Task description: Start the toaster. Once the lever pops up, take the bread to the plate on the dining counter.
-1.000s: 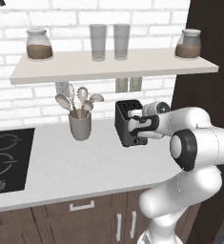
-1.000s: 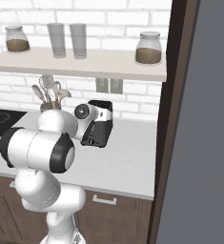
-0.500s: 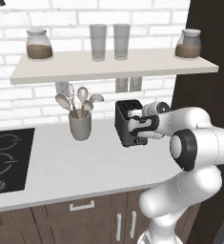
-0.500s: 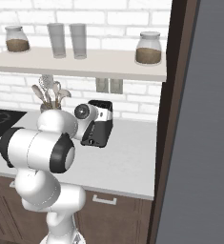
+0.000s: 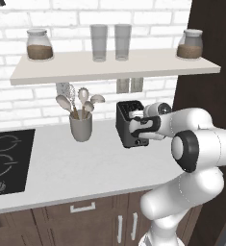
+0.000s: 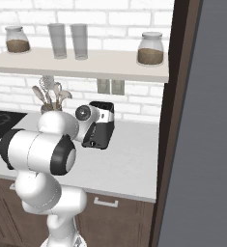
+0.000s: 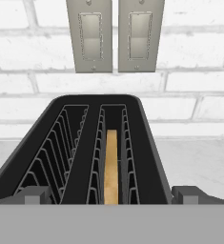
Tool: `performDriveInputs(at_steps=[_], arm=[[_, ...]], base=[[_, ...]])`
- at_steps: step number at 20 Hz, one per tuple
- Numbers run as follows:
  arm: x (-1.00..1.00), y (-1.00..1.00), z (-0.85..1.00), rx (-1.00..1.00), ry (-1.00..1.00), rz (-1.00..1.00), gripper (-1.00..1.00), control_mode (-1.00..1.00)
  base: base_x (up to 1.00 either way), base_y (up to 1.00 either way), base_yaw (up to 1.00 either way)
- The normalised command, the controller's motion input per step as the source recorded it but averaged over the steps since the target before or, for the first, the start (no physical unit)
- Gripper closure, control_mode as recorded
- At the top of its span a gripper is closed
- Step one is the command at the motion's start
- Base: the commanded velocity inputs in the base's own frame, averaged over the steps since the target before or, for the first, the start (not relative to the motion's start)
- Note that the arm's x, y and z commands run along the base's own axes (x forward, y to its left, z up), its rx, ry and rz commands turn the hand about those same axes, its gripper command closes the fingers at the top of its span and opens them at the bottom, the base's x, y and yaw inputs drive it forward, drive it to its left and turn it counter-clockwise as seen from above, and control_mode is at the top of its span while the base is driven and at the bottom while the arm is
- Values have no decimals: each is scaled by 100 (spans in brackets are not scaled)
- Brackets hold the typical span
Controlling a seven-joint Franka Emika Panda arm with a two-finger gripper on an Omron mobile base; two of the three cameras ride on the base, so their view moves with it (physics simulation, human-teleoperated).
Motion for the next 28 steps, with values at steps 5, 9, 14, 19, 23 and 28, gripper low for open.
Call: performDriveInputs(at_steps=[5,9,14,19,23,28], arm=[[0,0,0,0,0,0,-100,-100],[0,0,0,0,0,0,-100,-100],[0,0,0,0,0,0,-100,-100],[0,0,0,0,0,0,-100,-100],[0,0,0,0,0,0,-100,-100],[0,0,0,0,0,0,-100,-100]], base=[[0,0,0],[0,0,0],[0,0,0],[0,0,0],[0,0,0],[0,0,0]])
